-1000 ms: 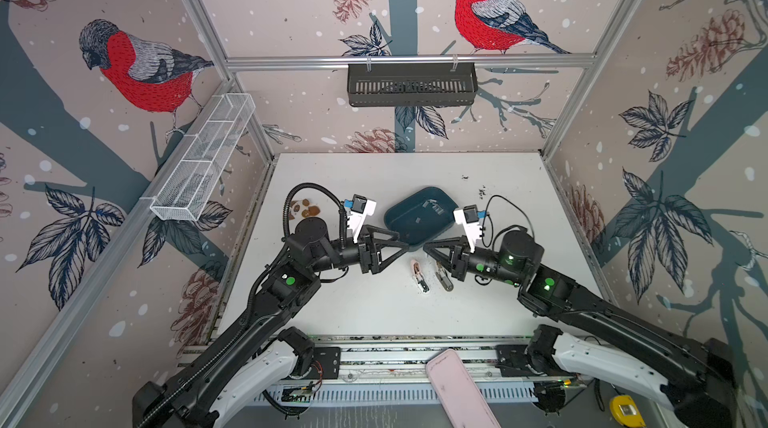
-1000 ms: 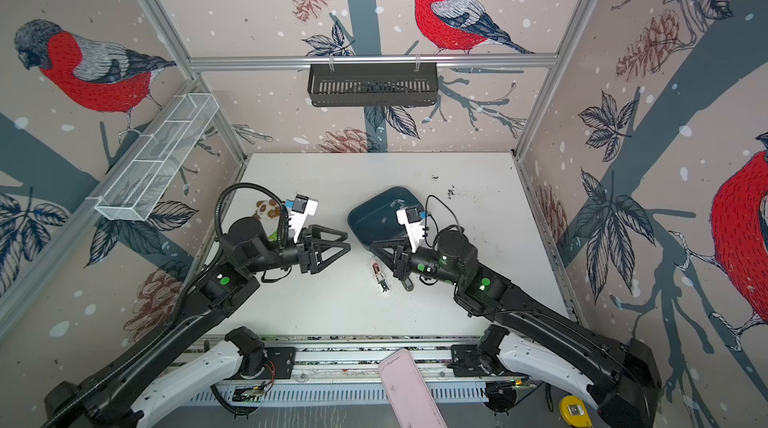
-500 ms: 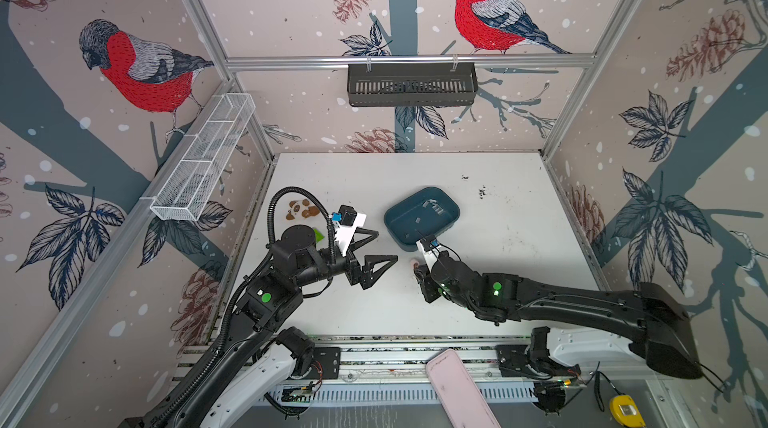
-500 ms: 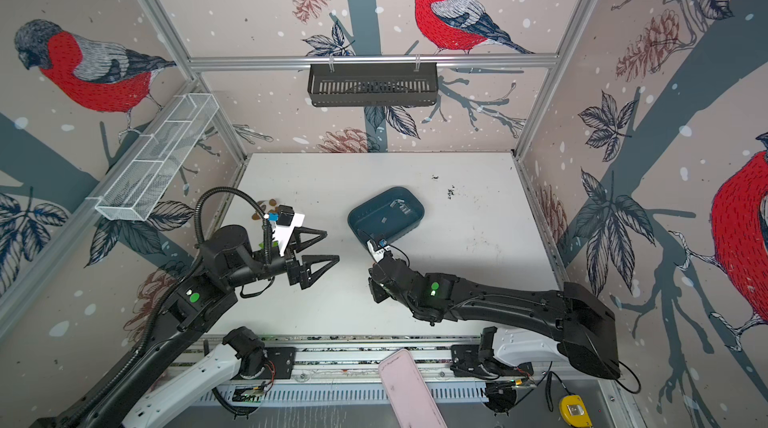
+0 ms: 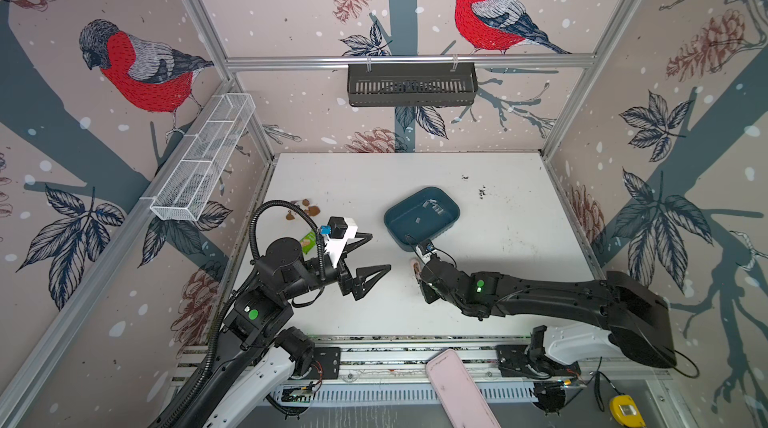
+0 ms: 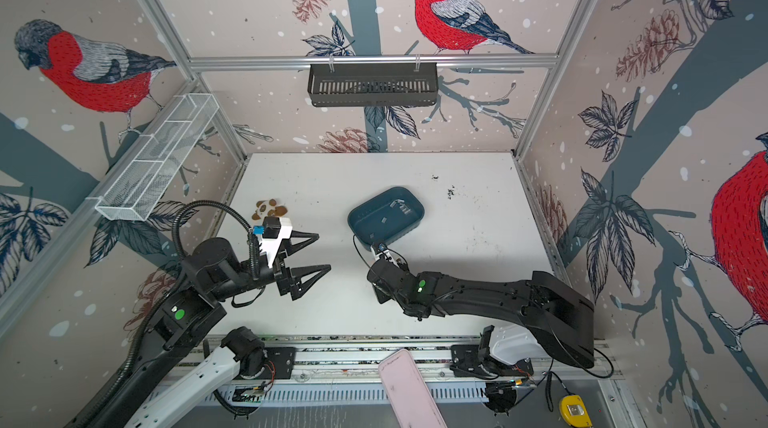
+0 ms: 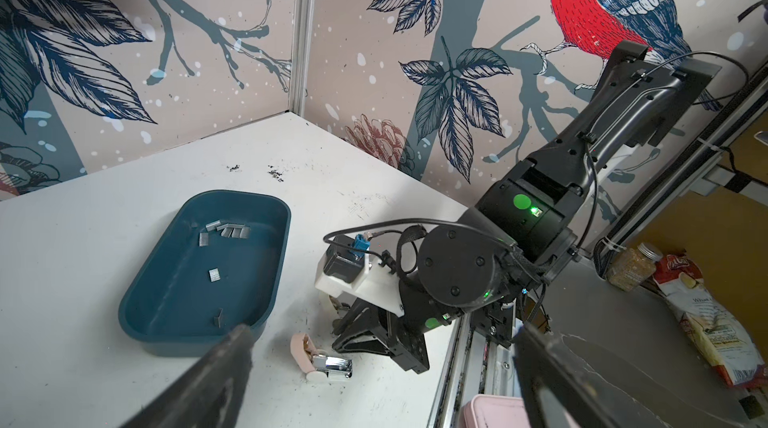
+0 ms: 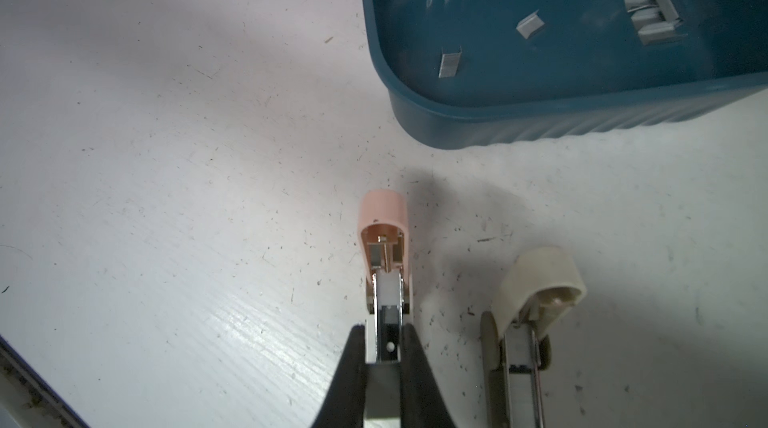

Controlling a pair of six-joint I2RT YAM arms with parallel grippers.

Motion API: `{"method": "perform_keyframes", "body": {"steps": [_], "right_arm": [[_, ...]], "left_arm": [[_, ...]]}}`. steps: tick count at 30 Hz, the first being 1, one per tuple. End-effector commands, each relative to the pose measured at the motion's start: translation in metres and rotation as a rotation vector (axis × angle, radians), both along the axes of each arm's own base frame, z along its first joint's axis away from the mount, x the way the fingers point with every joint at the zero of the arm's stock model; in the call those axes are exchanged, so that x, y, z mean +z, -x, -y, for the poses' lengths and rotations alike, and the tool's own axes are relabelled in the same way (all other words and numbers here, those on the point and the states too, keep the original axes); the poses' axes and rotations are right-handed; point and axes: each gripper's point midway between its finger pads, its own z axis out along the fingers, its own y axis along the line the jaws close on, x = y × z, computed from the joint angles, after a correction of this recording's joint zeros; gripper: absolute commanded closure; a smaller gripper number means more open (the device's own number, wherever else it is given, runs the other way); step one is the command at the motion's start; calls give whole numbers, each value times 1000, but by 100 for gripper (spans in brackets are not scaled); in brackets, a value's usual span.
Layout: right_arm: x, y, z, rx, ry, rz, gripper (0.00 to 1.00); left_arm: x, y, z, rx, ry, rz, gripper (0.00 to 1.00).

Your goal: Load the staples into the stapler

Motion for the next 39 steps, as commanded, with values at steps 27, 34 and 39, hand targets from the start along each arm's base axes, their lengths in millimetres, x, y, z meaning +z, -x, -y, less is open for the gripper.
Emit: {"method": "perform_keyframes", "body": {"steps": [27,34,39], "right_arm": [[-27,-6,-7,10,64,-41,86],[-31,-6,-3,-1,86,-46,86],[-33,-6,-2,-5,93,-49,86]], "left_arm": [[0,-3,7,-41,-3,22,3],[0,-2,7,-50,-4,20,3],[-1,-2,8,-54,-4,19,3]]}}
